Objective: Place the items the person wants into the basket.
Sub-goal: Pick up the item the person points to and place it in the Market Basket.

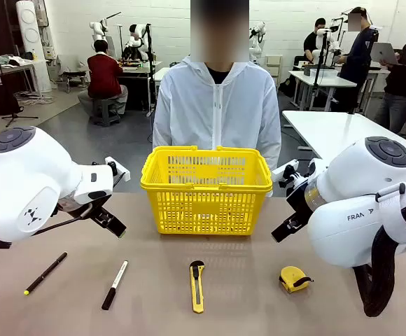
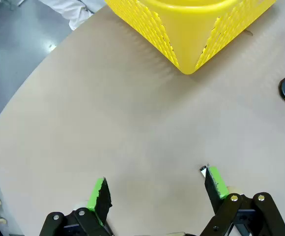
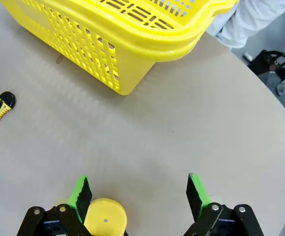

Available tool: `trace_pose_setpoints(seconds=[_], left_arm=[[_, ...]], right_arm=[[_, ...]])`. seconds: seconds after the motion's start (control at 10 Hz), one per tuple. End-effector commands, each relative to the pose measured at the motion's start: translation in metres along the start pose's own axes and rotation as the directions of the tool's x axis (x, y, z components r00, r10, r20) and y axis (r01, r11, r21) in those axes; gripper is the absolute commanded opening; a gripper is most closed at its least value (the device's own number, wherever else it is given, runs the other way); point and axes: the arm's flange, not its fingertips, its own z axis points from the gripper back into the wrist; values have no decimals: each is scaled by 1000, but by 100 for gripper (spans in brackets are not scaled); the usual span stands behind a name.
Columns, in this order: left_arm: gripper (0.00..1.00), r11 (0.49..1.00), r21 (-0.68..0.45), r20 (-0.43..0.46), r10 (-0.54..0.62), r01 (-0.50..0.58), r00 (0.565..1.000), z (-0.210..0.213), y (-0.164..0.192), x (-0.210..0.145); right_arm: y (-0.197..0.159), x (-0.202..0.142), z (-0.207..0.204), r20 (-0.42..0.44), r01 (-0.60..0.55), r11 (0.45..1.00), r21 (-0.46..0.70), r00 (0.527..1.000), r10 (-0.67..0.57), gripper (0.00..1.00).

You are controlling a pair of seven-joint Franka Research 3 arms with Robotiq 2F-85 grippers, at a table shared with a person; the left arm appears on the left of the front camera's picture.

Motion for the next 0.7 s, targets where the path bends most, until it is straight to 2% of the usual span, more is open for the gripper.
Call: trace_pose_setpoints(seconds=[0.0, 0.6], left_arm=[[100, 1000, 0, 0, 0, 0, 1000, 0, 0, 0], [100, 1000, 0, 0, 0, 0, 1000, 0, 0, 0]], right_arm=[[0, 0, 0, 0, 0, 1000, 0, 1000, 0, 100], [0, 0, 0, 0, 0, 1000, 0, 1000, 0, 100]])
